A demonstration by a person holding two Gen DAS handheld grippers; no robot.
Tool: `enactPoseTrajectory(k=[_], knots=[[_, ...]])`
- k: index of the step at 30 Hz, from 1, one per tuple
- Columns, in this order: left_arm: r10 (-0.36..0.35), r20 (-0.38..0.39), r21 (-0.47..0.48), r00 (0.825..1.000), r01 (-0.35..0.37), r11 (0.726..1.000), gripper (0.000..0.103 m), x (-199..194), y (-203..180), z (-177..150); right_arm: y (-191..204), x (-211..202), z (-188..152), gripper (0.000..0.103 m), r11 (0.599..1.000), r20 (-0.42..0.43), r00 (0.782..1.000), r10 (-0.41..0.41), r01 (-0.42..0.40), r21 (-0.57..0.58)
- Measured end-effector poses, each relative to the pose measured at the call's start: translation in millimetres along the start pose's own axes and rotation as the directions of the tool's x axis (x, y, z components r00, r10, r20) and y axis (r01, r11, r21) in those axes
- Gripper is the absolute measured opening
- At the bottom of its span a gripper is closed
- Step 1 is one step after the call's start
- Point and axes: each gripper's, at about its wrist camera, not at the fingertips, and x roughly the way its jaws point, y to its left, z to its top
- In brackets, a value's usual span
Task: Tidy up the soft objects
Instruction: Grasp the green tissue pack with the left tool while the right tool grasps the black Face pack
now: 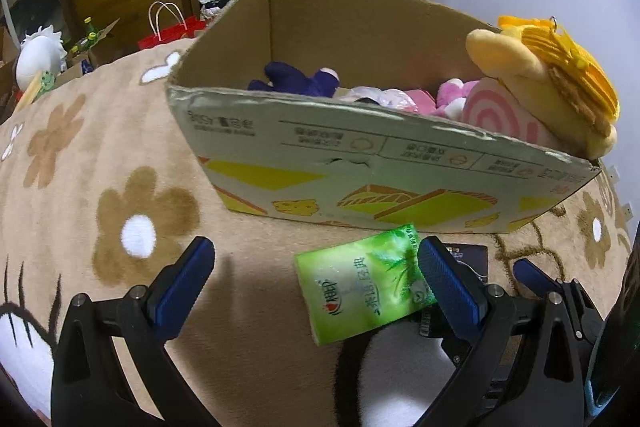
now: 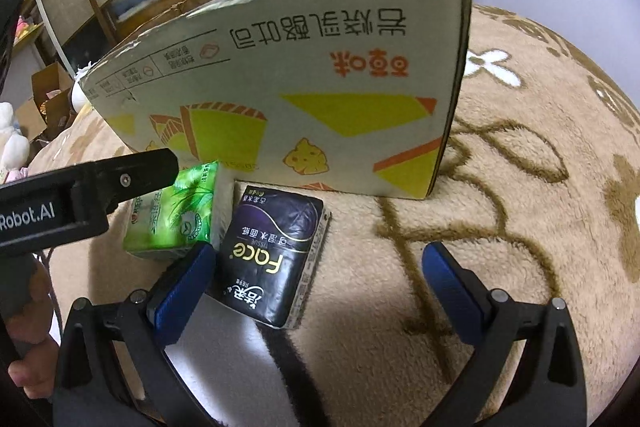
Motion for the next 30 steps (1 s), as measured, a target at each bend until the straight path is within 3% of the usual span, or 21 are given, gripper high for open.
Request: enactPoseTrajectory(k=[11,19,24,30], knots=[[-0.059,-0.018,-0.015,0.998,0.059,0.998,0.101,11.0,-12.0,-4.2,0.0,-1.0,3.2,0.103,1.0,0.001,1.0,-0.002,0.002,-0.002],[-0.051,-0.059,-0.052,0.997,0.047,0.998,0.1,27.8,-12.1,-8.7,6.1,-0.4,0.7,0.103,1.0,0.007,1.0,-0.019,0.019,-0.018],[-0.055,-0.068,-0.074,0.996,0.05,0.996,0.091,29.3,-4.8,-8.2,15.5,1.1,-0.8,0.103,0.998,0.019,0.999,-0.038,0.039,-0.052],[-0.057,-0.085,-0.085,0.995,0.05,0.995,0.083,30.8,7.0,-8.3,30.1,0.5,-1.6,0.08,0.994,0.02,1.0,-0.018,0.021,-0.109]])
